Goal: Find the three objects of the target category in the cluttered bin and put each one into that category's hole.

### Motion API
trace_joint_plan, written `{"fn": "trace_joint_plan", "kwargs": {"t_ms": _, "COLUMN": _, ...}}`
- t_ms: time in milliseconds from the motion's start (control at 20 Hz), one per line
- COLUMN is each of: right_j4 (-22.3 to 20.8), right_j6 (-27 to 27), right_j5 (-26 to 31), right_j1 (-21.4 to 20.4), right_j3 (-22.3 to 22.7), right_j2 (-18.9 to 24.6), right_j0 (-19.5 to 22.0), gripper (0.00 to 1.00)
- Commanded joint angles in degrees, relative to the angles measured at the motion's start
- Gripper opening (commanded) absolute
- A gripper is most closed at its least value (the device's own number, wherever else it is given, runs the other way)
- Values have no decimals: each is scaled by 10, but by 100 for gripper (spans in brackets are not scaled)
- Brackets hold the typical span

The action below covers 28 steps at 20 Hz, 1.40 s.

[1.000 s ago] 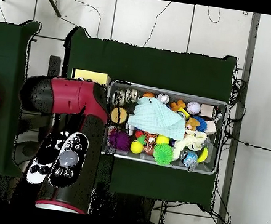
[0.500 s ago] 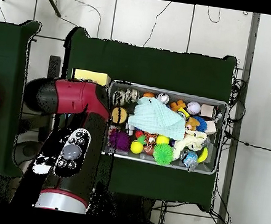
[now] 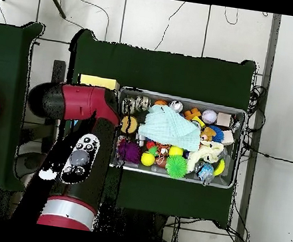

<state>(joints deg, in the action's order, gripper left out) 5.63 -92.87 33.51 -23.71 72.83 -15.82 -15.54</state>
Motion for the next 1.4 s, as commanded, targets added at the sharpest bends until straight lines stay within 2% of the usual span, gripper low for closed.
{"fn": "trace_joint_plan", "kwargs": {"t_ms": 50, "right_j4": 7, "right_j6": -125, "right_j5": -36, "right_j1": 50, "right_j3": -6, "right_j2": 25, "right_j0": 20, "gripper": 0}}
{"fn": "trace_joint_plan", "kwargs": {"t_ms": 700, "right_j4": -5, "right_j6": -117, "right_j5": -94, "right_j1": 103, "right_j3": 6, "right_j2": 19, "right_j0": 19, "gripper": 0}}
{"fn": "trace_joint_plan", "kwargs": {"t_ms": 750, "right_j4": -2, "right_j6": -112, "right_j5": -75, "right_j1": 88, "right_j3": 13, "right_j2": 20, "right_j0": 20, "gripper": 0}}
{"fn": "trace_joint_plan", "kwargs": {"t_ms": 900, "right_j4": 12, "right_j6": -79, "right_j5": 31, "right_j1": -9, "right_j3": 53, "right_j2": 33, "right_j0": 20, "gripper": 0}}
{"fn": "trace_joint_plan", "kwargs": {"t_ms": 1000, "right_j4": 20, "right_j6": -62, "right_j5": 92, "right_j1": -57, "right_j3": 63, "right_j2": 39, "right_j0": 22, "gripper": 0}}
{"fn": "trace_joint_plan", "kwargs": {"t_ms": 1200, "right_j4": 22, "right_j6": -47, "right_j5": 165, "right_j1": -101, "right_j3": 63, "right_j2": 42, "right_j0": 24, "gripper": 0}}
{"fn": "trace_joint_plan", "kwargs": {"t_ms": 1400, "right_j4": 20, "right_j6": -35, "right_j5": 187, "right_j1": -126, "right_j3": 76, "right_j2": 50, "right_j0": 31, "gripper": 0}}
